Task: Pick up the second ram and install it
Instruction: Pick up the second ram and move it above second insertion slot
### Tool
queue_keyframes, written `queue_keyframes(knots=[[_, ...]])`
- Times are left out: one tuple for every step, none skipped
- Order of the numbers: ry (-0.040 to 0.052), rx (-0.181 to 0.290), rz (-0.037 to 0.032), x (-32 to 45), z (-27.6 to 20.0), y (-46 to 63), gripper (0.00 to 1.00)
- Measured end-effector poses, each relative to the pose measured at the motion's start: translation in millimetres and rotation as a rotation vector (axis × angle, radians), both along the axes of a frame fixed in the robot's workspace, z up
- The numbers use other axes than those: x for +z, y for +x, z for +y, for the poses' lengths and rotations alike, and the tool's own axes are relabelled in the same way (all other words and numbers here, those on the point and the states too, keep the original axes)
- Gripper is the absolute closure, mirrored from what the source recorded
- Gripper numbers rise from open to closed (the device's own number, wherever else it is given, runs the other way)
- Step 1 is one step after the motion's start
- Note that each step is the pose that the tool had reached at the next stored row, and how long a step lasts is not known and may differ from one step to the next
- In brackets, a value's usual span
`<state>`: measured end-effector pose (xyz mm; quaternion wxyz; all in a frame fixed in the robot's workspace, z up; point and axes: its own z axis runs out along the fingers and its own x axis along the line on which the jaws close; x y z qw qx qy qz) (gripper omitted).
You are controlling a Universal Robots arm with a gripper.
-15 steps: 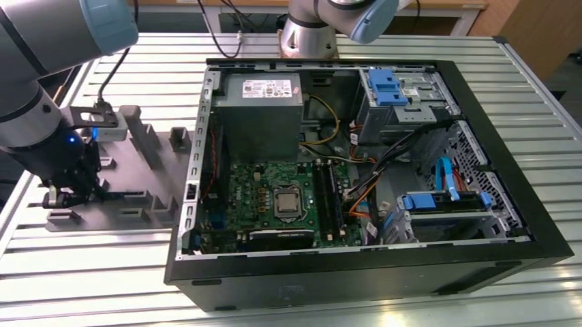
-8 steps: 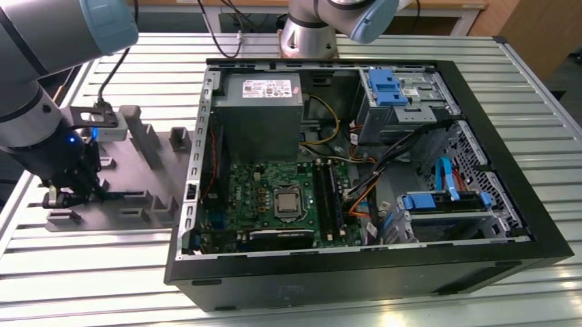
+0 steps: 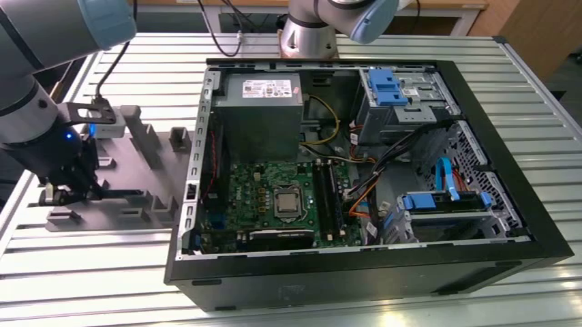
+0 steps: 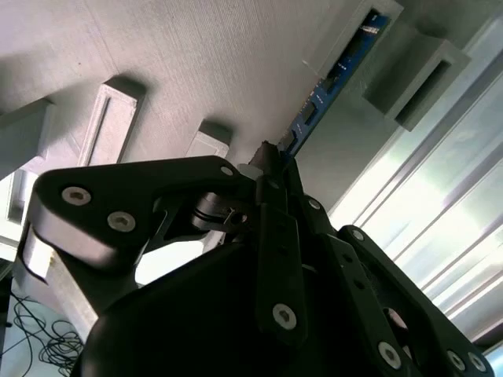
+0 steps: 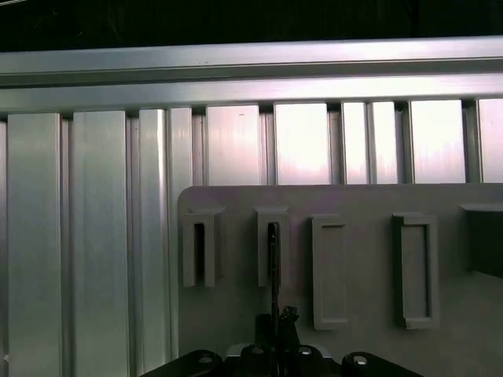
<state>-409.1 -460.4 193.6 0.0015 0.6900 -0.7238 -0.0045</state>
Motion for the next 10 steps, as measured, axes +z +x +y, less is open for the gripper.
queue_keyframes(knots=[[0.0, 0.0, -0.0001, 1.7, 0.0, 0.0, 0.86], [0.0, 0.0, -0.0001, 2.6, 0.0, 0.0, 0.86], [0.0001, 0.0, -0.0002, 2.6, 0.0, 0.0, 0.86], [0.0002, 0.0, -0.0003, 2.6, 0.1, 0.0, 0.86], [0.0002, 0.0, -0.0003, 2.7, 0.0, 0.0, 0.86], [0.0001, 0.0, -0.0001, 2.9, 0.0, 0.0, 0.86], [0.0, 0.0, 0.0, 3.0, 0.0, 0.0, 0.86], [0.0001, 0.0, 0.0, 4.0, 0.0, 0.0, 0.86], [0.0, 0.0, 0.0, 5.1, 0.0, 0.0, 0.86], [0.0001, 0.0, -0.0001, 5.2, 0.0, 0.0, 0.86]])
